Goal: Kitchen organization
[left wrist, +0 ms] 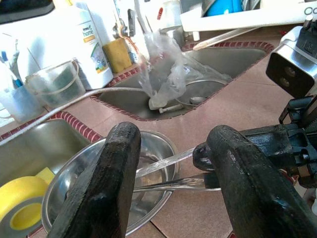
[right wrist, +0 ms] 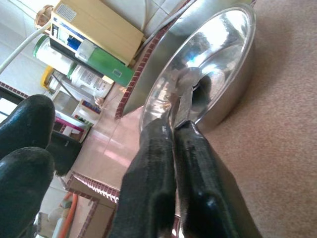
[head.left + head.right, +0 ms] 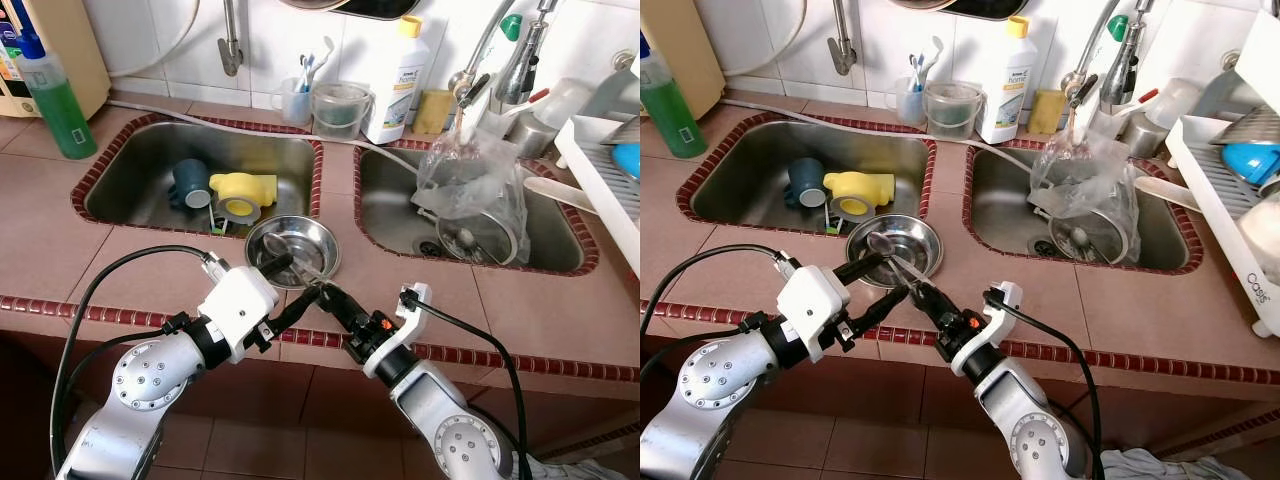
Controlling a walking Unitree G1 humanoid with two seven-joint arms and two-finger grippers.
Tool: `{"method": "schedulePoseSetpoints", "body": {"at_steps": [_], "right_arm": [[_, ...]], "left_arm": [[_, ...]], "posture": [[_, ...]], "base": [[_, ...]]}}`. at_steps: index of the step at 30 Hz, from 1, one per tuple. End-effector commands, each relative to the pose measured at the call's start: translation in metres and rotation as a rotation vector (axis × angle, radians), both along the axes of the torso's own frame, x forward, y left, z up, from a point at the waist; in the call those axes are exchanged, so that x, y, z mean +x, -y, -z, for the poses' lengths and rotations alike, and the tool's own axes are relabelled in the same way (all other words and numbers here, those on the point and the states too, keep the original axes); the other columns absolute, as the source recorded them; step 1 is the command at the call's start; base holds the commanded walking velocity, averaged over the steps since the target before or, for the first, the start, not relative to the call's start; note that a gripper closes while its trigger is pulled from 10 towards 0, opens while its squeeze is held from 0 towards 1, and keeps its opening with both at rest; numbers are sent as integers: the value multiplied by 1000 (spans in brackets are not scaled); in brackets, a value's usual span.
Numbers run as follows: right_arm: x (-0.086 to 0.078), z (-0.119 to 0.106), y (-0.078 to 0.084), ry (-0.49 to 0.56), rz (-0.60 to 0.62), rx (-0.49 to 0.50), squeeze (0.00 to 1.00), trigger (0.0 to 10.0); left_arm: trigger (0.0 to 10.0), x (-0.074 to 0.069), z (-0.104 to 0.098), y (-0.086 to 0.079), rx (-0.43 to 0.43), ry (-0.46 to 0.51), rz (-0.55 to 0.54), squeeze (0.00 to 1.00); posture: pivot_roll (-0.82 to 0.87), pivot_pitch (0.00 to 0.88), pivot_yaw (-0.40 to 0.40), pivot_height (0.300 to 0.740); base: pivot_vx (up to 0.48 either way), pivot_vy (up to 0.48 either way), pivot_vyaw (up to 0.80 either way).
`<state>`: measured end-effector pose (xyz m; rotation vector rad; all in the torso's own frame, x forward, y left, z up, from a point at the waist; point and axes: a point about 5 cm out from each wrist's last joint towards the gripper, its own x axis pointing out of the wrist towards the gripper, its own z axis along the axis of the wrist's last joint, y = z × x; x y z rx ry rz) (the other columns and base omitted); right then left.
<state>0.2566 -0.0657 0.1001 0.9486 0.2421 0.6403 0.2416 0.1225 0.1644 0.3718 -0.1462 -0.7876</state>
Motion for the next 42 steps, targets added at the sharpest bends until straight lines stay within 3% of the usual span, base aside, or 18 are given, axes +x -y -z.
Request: {"method": "schedulePoseSetpoints", "body": {"at_steps": [1,13,19,42], "right_arm": [[-3,-4,-31,-43,-15,117,0,0],[-3,-5,-31,-40,-17,122,0,0],[-3,-18,-23,43,21,215,0,0],[-7,-34,-21,138,-20,234,0,0]], "left_arm": [[10000,-1,-4,0,1,16,-5,0],[10000,-1,-4,0,1,14,-6,0],[10000,-1,-4,0,3,13,-6,0],[10000,-2,-3,1,7,13,4,0]], "posture": [[196,88,-79,740],[195,90,-77,740],[195,88,-77,740],[189,69,-78,740]], "base": [[0,0,0],[0,0,0],[0,0,0],[0,0,0]]}}
